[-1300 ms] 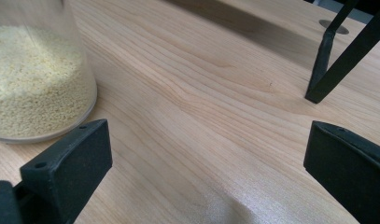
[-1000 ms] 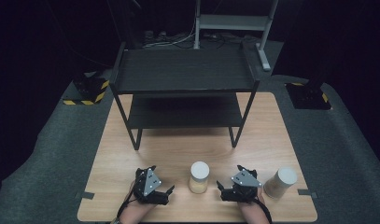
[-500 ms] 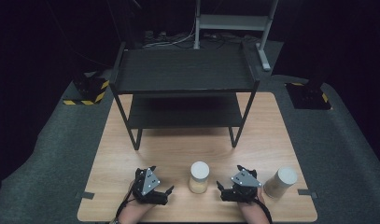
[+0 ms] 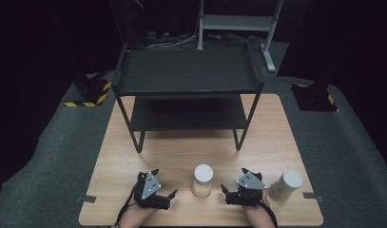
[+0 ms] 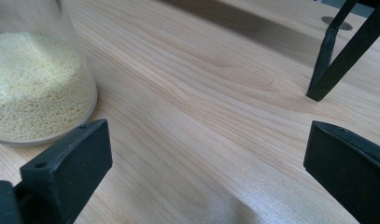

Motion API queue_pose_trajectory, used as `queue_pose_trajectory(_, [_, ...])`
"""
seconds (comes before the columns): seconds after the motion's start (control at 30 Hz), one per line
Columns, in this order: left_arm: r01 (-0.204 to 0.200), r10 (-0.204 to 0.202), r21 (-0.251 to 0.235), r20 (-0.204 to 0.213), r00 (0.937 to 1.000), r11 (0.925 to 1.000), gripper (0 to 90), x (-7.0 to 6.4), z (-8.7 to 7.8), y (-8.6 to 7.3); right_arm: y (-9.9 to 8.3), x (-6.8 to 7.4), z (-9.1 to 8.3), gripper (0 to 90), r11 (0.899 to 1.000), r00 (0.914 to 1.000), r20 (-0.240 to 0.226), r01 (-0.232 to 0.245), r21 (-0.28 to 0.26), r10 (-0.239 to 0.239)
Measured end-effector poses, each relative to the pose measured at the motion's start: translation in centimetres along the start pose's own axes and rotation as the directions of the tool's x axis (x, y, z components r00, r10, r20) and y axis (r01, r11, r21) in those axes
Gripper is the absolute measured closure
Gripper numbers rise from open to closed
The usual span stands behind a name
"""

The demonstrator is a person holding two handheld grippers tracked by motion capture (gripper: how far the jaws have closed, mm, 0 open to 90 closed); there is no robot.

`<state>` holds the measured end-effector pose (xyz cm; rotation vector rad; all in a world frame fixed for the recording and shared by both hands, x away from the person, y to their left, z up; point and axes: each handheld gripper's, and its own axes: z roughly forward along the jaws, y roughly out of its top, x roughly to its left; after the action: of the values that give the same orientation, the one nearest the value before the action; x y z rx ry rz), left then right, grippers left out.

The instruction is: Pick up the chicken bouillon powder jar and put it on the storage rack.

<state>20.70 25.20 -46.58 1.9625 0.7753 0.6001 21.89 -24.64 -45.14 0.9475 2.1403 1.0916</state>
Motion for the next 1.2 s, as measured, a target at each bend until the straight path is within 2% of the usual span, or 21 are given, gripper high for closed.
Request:
queue_pose_trajectory(0.43, [0.035, -0.032, -0.077, 0.041, 0.9986, 0.9964, 0.3, 0.0, -1.1, 0.4, 0.0, 0.0, 0.0, 0.4, 1.000, 1.0000, 0.000, -0.001, 0.003, 0.001])
queue_pose_trajectory(0.53, [0.033, -0.029, -0.098, 0.045, 0.9986, 0.9947, 0.3, -0.1, -1.4, 0.5, 0.0, -0.1, 0.0, 0.4, 1.000, 1.0000, -0.002, -0.003, 0.002, 0.003])
queue_pose_trajectory(0.83, [0.038, -0.026, -0.180, 0.070, 0.9972, 0.9829, 0.3, -0.3, -2.2, 0.7, 0.0, 0.0, 0.0, 0.4, 1.000, 1.0000, 0.000, -0.004, 0.003, 0.004])
queue_pose_trajectory(1.2, [0.069, -0.040, -0.218, 0.131, 0.9905, 0.9735, 0.3, -0.9, -2.2, 1.5, 0.0, -0.1, 0.0, 0.4, 1.000, 1.0000, -0.002, -0.002, 0.000, 0.002])
